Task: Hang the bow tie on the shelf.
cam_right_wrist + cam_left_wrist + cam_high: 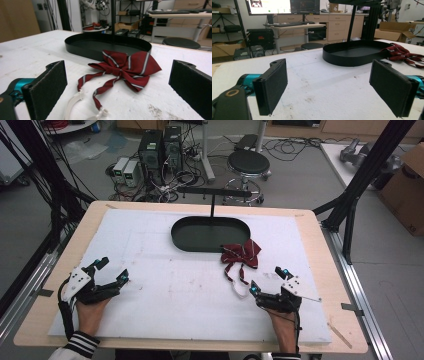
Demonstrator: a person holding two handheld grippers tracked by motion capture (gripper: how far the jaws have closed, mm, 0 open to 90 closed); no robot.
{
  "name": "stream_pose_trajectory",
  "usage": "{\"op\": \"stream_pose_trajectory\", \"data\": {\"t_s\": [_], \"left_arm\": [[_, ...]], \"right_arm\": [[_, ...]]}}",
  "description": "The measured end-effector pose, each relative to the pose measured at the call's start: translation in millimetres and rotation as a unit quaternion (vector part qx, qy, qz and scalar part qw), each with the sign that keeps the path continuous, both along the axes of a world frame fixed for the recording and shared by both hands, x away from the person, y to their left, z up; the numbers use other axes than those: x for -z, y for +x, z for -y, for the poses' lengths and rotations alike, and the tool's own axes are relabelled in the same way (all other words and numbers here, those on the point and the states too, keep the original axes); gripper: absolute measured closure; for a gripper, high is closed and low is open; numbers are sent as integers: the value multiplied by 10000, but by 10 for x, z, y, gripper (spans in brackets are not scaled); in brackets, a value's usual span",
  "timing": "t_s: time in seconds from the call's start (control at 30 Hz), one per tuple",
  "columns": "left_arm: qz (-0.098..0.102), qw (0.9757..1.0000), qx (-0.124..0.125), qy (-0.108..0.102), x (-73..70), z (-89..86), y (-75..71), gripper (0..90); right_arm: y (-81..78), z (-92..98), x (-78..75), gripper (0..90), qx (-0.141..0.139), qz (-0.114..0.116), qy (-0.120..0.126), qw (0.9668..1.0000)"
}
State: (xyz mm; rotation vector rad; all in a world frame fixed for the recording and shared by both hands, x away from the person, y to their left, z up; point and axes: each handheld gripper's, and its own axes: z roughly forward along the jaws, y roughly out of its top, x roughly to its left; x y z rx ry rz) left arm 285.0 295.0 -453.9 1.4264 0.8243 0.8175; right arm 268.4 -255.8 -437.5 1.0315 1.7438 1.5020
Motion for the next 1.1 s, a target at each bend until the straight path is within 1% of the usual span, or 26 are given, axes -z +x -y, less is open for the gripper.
{"op": "stream_pose_trajectory", "data": {"t_s": [0.03, 0.07, 0.13, 0.2, 0.27, 0.33, 0.37, 0.47, 0.57, 0.63, 0.67, 0.77, 0.8, 0.83, 0.87, 0.9, 0.93, 0.97, 1.0, 1.07, 1.1], "left_arm": [[6, 10000, -5, -10, 1, 1, 1, 154], [-2, 10000, -5, -14, 1, 1, 0, 154], [-2, 10000, -4, -5, 0, 0, 0, 154], [-10, 10000, 0, -10, 0, 2, 0, 154], [-8, 10000, -2, -10, 0, 2, 0, 154], [-5, 10000, -4, -16, 1, 3, 1, 154], [-3, 10000, -13, -12, 0, 2, 1, 154], [-4, 10000, -6, -13, 1, 3, 1, 154], [-7, 10000, -7, -11, 1, 3, 1, 154], [-10, 10000, -4, 9, 0, 2, 0, 155], [-7, 10000, -2, 3, 0, 4, 0, 154], [-3, 10000, 0, 7, 0, 5, 0, 155], [-3, 10000, 1, 9, 0, 4, 0, 156], [-3, 10000, 2, 8, 0, 5, 0, 157], [-2, 10000, 1, 10, 0, 5, 0, 157], [-2, 10000, 1, 12, 0, 5, 0, 158], [-2, 10000, 1, 12, 0, 5, 0, 158], [-2, 10000, 1, 11, 0, 5, 0, 158], [-1, 10000, 1, 12, 0, 5, 0, 158], [-3, 10000, -1, 13, 0, 5, 0, 158], [-2, 10000, 0, 13, 0, 5, 0, 158]], "right_arm": [[6, -10, -25, 5, -76, -8, -68, 9999], [7, -27, -53, 5, -129, -83, -108, 9998], [21, -50, -114, 6, -251, -155, -253, 9992], [31, -73, -176, 6, -371, -222, -350, 9985], [44, -93, -236, 6, -477, -205, -474, 9975], [56, -116, -287, 22, -584, -286, -591, 9961], [64, -123, -309, 36, -657, -297, -663, 9952], [77, -158, -361, 36, -830, -385, -877, 9919], [95, -194, -404, 36, -975, -513, -1139, 9874], [108, -218, -427, 36, -1079, -622, -1260, 9842], [117, -229, -439, 45, -1119, -675, -1350, 9822], [153, -259, -468, 52, -1307, -840, -1609, 9747], [170, -279, -477, 52, -1391, -925, -1707, 9711], [180, -297, -484, 53, -1442, -1006, -1782, 9682], [195, -312, -490, 66, -1522, -1051, -1873, 9647], [205, -327, -495, 91, -1598, -1118, -1956, 9611], [212, -343, -497, 135, -1662, -1150, -2036, 9580], [216, -356, -498, 163, -1722, -1149, -2116, 9552], [221, -369, -495, 166, -1754, -1170, -2178, 9530], [248, -397, -486, 186, -1838, -1334, -2265, 9472], [257, -412, -482, 201, -1902, -1413, -2347, 9427]]}}
